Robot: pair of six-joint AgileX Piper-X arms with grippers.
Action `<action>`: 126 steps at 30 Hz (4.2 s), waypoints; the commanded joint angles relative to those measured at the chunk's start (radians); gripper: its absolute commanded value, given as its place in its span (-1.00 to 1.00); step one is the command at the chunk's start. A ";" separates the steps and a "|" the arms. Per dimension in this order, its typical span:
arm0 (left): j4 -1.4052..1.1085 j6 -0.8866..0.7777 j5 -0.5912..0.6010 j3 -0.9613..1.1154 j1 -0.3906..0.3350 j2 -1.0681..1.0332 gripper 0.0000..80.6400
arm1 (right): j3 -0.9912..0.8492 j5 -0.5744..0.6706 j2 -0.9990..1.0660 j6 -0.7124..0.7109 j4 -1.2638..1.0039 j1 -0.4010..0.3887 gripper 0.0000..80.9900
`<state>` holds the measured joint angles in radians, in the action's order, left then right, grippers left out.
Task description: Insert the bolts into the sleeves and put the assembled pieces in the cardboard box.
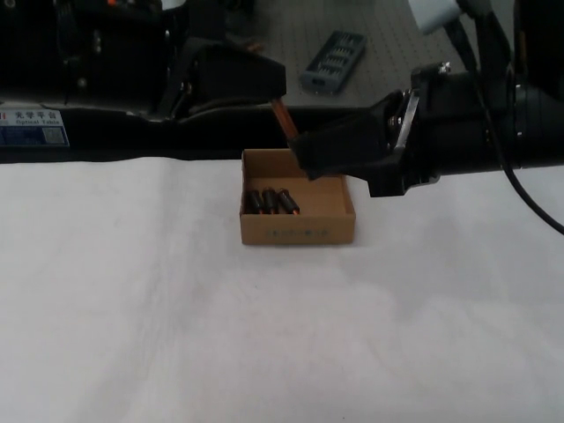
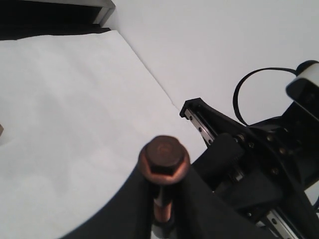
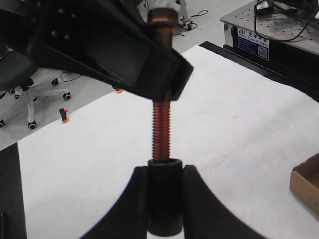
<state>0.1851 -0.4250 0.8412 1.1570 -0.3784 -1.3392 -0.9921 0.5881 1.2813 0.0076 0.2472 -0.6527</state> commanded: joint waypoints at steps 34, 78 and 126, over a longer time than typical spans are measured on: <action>0.155 0.007 0.028 0.004 -0.005 0.008 -0.98 | -0.011 0.007 -0.012 0.006 -0.103 0.005 -0.94; 0.212 0.018 -0.028 0.004 -0.005 0.008 -0.98 | -0.011 -0.014 -0.034 0.006 -0.210 0.005 -0.94; 0.695 0.425 -0.343 0.004 0.153 0.330 -0.26 | -0.122 -0.175 0.204 0.106 -0.142 0.105 -0.94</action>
<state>0.8141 -0.0241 0.5350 1.1578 -0.2560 -1.0911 -1.1181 0.4133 1.5044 0.1103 0.1235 -0.5489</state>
